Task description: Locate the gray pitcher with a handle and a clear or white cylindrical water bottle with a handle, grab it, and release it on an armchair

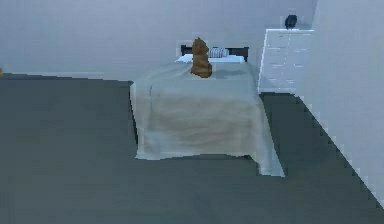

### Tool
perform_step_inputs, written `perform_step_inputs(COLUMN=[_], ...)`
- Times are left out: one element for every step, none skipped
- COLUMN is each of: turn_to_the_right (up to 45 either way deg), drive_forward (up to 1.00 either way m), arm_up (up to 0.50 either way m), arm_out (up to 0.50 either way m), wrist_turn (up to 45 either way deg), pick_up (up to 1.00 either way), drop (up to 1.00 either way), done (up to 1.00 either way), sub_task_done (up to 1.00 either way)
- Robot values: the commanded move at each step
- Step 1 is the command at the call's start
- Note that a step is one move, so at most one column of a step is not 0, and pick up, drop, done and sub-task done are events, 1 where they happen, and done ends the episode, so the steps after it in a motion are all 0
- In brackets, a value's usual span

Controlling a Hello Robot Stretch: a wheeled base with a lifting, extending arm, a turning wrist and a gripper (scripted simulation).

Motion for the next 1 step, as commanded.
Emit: perform_step_inputs(turn_to_the_right=[0.0], drive_forward=[0.00], arm_up=[0.00], arm_out=[0.00], wrist_turn=[0.0], pick_up=[0.00], drop=[0.00], done=[1.00], sub_task_done=[0.00])
